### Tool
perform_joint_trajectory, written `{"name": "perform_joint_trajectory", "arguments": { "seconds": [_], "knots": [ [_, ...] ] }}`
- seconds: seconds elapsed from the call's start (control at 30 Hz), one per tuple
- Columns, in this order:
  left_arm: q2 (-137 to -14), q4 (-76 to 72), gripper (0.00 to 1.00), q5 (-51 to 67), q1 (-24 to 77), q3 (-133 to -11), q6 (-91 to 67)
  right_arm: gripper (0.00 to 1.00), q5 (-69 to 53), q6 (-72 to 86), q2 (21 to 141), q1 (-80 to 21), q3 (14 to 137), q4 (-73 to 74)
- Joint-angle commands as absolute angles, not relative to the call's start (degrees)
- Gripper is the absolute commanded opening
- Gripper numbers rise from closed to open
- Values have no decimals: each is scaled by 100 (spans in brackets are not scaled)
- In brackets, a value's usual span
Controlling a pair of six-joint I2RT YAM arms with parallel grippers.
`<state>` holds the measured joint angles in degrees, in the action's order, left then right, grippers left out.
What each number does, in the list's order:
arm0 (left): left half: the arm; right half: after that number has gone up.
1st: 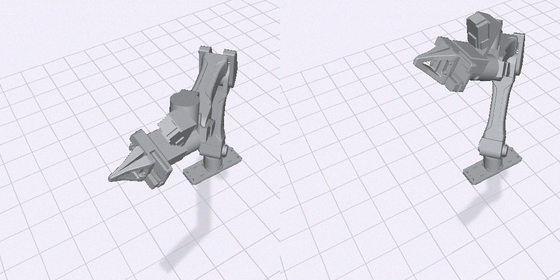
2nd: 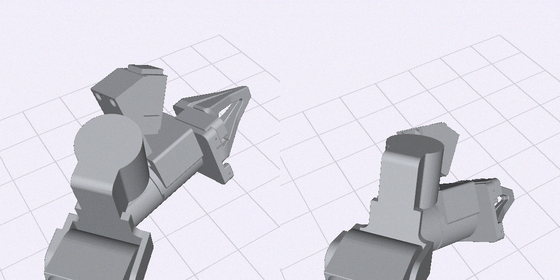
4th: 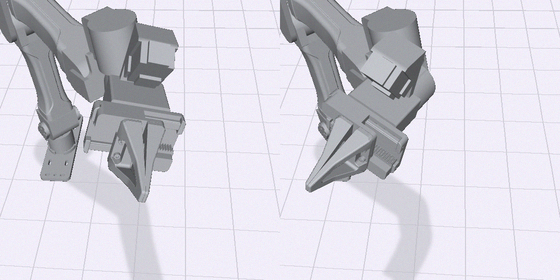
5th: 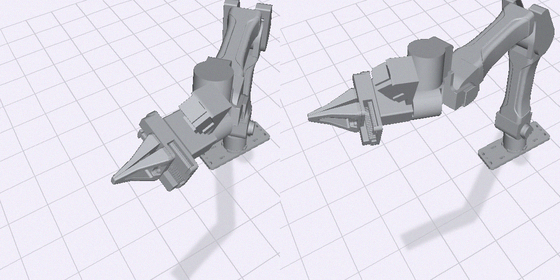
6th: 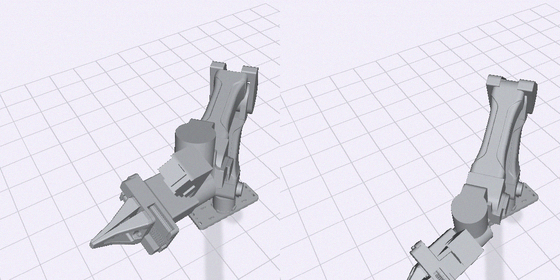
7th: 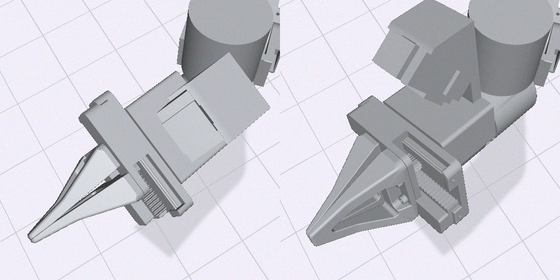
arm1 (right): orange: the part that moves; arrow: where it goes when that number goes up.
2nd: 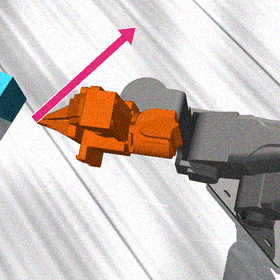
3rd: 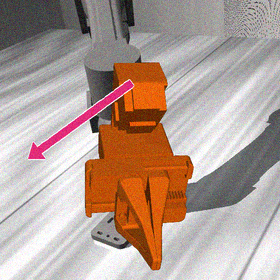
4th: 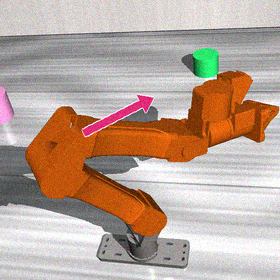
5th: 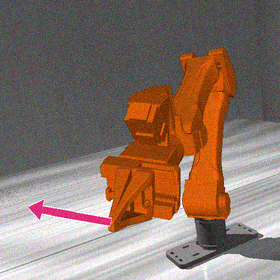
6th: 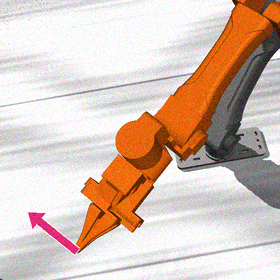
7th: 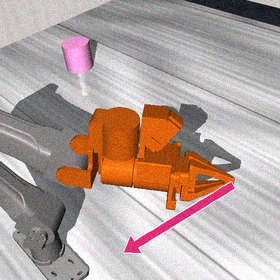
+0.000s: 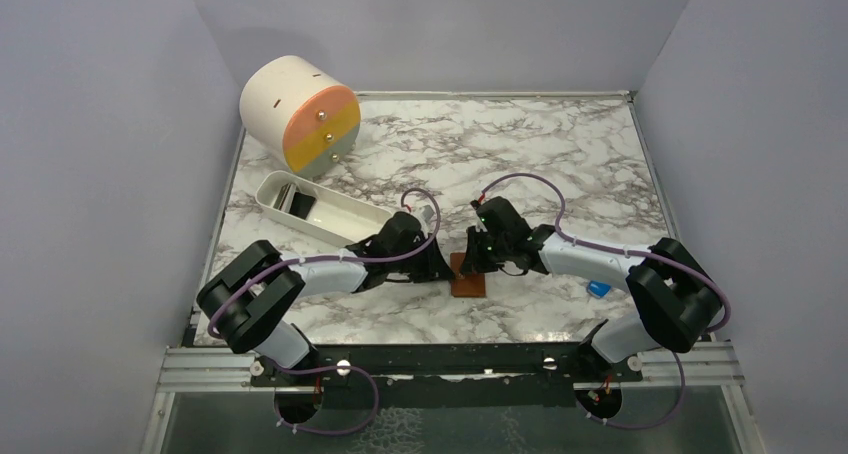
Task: Put the credit cards into the card holder
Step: Close the card holder at the center of the board.
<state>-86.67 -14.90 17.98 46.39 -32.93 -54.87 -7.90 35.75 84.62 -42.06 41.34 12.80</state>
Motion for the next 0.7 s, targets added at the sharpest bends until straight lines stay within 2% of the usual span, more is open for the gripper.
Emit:
{"name": "perform_joint_trajectory", "arguments": {
  "seconds": [0.0,0.3,0.67],
  "knots": [
    [-8587,-1834,18,2096,4752,-3442,-5482,1,-624,3528,8396,-4235,4307,1332],
    [-9029,-1991,12,1725,4952,-3303,-5463,1,-601,3507,8384,-4236,4404,1435],
    [-9172,-1978,11,1573,4982,-3199,-5421,1,-304,3402,8377,-4236,4501,1626]
  ]
}}
